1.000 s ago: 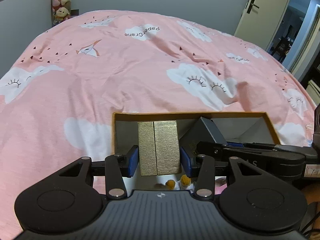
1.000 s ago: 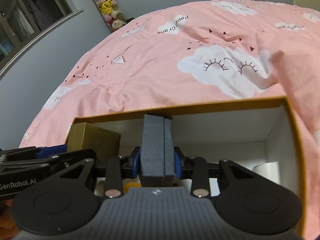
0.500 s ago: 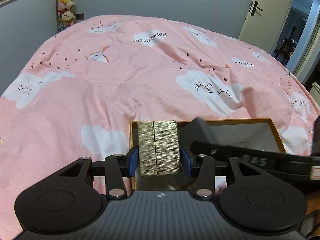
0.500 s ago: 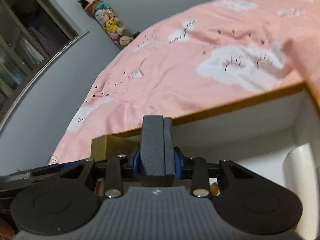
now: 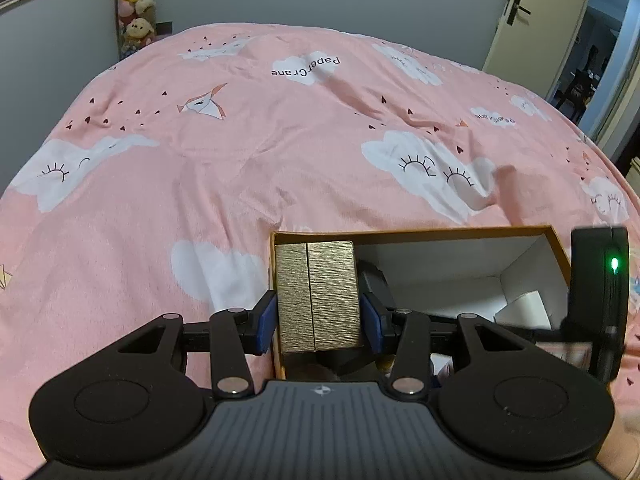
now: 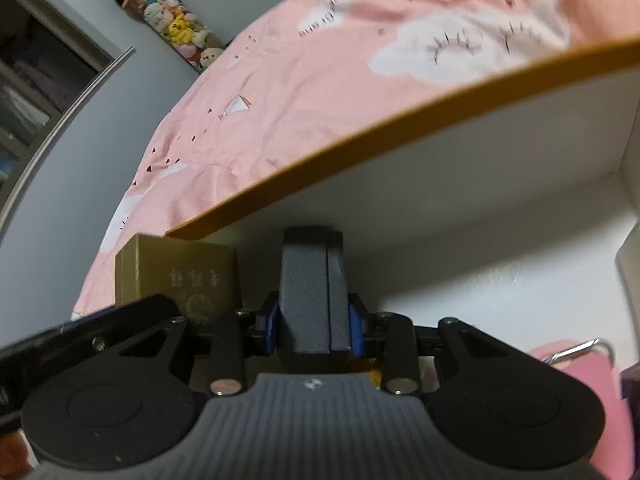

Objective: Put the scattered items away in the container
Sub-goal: 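Lower the gold and black gift boxes into the orange box with both grippers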

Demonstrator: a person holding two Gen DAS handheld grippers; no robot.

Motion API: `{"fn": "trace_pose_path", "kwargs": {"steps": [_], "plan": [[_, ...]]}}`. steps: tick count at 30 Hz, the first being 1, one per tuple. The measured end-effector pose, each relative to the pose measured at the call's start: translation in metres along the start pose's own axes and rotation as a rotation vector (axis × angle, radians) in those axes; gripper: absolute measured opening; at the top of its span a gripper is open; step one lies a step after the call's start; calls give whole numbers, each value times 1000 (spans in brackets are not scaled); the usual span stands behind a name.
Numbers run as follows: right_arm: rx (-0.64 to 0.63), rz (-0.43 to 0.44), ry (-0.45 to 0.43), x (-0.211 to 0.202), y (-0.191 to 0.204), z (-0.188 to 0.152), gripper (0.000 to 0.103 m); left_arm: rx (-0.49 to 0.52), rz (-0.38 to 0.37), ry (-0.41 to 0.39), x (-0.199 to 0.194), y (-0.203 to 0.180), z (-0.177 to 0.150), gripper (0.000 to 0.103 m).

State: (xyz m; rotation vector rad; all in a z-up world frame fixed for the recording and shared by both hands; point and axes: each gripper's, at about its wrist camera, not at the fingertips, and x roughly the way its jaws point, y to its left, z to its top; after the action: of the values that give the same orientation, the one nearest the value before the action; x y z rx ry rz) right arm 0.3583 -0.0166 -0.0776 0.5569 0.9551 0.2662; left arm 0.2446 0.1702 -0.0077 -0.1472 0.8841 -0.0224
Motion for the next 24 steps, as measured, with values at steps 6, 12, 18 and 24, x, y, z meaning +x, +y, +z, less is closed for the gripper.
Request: {"fn": "trace_pose_path", "kwargs": {"steps": [6,12,18,24], "plan": [[-50,-54,34,-10,-3,11,43,18,-1,2,-1,-3,0,51],[-138,-90,74,-16,-5,21,49,18,-19,22,-3,-1,-1,51],[-175,-82,136,-17,-6,29,49,15,-27,27,-4,0,1,51],[-268,-66,162,-5,5,34,33,7,-27,33,-5,1,2,51]]}}
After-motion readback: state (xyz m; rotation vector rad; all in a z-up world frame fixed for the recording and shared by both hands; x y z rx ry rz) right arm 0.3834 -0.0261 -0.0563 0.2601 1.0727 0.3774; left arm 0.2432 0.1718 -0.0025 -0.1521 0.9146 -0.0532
